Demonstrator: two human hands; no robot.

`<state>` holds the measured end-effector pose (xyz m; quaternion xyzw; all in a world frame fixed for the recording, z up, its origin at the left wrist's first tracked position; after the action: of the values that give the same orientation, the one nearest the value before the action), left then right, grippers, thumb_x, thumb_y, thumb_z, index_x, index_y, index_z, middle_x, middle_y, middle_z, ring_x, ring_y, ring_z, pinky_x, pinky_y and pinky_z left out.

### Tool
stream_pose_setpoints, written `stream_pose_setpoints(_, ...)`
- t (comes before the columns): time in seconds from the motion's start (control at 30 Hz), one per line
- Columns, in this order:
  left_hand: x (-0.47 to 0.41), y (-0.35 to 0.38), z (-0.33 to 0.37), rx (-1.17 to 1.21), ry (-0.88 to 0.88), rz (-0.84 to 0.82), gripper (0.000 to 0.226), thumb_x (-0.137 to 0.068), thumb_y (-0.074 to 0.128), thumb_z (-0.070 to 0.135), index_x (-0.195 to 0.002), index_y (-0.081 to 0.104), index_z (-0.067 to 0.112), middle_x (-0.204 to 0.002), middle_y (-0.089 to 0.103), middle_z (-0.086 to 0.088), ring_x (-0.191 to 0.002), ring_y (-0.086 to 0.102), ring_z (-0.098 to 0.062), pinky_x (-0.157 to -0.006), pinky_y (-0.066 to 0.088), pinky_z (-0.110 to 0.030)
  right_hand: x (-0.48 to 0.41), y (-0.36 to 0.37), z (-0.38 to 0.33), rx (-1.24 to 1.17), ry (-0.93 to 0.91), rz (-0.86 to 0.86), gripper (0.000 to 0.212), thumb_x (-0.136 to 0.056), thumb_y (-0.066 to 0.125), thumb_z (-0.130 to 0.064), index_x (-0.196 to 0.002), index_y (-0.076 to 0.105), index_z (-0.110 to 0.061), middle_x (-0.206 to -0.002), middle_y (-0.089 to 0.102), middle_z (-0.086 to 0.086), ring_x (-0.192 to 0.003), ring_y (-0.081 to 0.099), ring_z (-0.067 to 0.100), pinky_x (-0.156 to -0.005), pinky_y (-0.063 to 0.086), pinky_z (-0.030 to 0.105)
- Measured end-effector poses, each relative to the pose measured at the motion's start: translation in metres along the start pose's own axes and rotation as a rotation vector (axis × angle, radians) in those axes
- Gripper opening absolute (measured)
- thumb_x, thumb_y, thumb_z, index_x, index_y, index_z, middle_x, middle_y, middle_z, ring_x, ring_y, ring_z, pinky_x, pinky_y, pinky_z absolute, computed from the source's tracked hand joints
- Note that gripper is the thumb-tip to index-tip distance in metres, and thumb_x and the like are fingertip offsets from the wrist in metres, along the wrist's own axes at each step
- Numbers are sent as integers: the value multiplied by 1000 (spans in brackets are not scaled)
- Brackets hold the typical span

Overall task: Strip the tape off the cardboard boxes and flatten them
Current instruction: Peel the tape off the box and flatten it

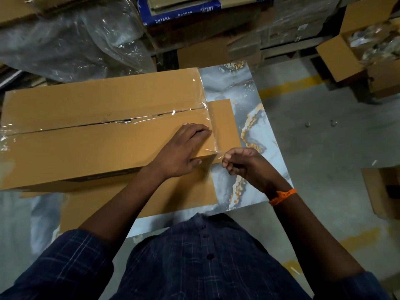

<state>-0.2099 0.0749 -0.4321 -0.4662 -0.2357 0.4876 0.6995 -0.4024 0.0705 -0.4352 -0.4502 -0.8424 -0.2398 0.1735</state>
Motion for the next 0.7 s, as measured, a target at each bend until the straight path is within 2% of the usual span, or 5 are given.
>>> stream_pose_setpoints(0.23,1,-11,-3,249,-197,154,86,-81,80,47,-153,40,20,-150,44,3,-132,48,-13,-112,40,-31,3,-2,-70,-169,-159,64,18,-92,56,-10,-76,64,-13,-75,62,6,-66,50,13,-56,35,23)
stream_pose_setpoints(0.37,-17,-30,-15,360,-441,318,84,-83,80,46,-153,36,30,-128,47,7,-84,59,-2,-77,51,-15,-1,10,-107,110,-293,57,19,-92,56,-16,-74,64,-14,-74,63,7,-74,52,17,-59,37,27)
stream_pose_setpoints(0.43,-33,-39,-24,308,-506,317,77,-84,80,41,-151,42,30,-122,43,4,-88,53,-3,-79,51,-15,-3,21,-118,231,-373,65,19,-91,55,-14,-76,65,-10,-75,64,10,-77,54,20,-64,41,31)
stream_pose_setpoints(0.6,-68,-54,-44,169,-512,273,20,-96,66,28,-112,76,21,-98,53,1,-84,52,-13,-80,49,-33,-2,38,-128,296,-595,87,22,-94,54,-4,-77,66,-9,-77,66,6,-80,60,22,-78,48,40)
stream_pose_setpoints(0.7,-71,-65,-56,212,-524,372,24,-98,61,26,-81,76,19,-77,63,3,-70,59,-14,-68,50,-36,-18,33,-109,364,-532,110,15,-96,66,-15,-87,71,-5,-90,72,9,-92,68,19,-88,54,38)
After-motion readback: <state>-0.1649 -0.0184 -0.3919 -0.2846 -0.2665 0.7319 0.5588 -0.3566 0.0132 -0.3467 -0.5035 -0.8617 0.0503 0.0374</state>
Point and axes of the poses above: each hand's wrist, its own x-axis away from the middle knuckle, its own y-axis out of the palm, z = x × y, the point moved 6 cm from there along -x, towards the middle knuckle
